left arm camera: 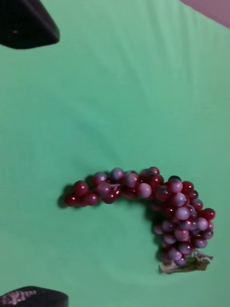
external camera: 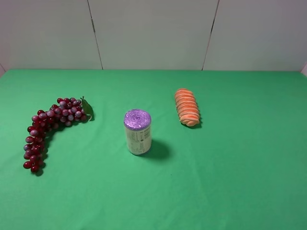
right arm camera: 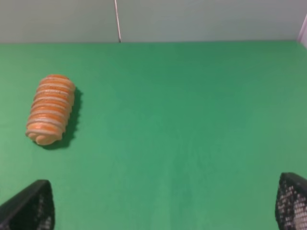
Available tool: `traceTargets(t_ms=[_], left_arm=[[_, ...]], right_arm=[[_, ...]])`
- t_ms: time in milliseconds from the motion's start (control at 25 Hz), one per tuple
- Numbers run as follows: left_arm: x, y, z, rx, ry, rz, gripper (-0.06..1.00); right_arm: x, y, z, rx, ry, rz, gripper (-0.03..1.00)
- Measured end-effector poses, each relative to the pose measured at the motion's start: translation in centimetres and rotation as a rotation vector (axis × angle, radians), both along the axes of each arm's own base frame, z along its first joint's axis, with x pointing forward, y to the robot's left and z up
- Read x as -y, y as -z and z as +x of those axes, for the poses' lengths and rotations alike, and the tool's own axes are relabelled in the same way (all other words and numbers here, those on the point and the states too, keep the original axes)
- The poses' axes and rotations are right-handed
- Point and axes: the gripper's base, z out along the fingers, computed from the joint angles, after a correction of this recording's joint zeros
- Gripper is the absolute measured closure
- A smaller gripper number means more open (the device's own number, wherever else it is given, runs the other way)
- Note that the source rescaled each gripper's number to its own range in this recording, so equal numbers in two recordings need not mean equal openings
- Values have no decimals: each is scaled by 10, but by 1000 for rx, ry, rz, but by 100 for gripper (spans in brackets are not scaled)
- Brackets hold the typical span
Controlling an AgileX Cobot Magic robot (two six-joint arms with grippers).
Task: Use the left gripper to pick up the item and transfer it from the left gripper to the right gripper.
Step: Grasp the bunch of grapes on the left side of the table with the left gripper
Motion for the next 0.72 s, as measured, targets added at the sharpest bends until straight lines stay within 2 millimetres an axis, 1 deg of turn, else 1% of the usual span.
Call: traceTargets(t_ms=[80, 200, 360, 480, 720], left_arm=[[0, -7, 4, -48, 0, -4, -6], [-1, -21, 16, -125, 0, -11, -6], [-5, -39, 42, -230, -6, -9, -6], [-10, -41, 63, -305, -16, 29, -6], [-9, -33, 96, -412, 47, 72, -6]], right_arm=[[0, 0, 0, 0, 0, 0, -3], [0, 0, 0, 0, 0, 0, -3], [0, 0, 0, 0, 0, 0, -3], [0, 0, 0, 0, 0, 0, -3], [0, 0, 0, 0, 0, 0, -3]])
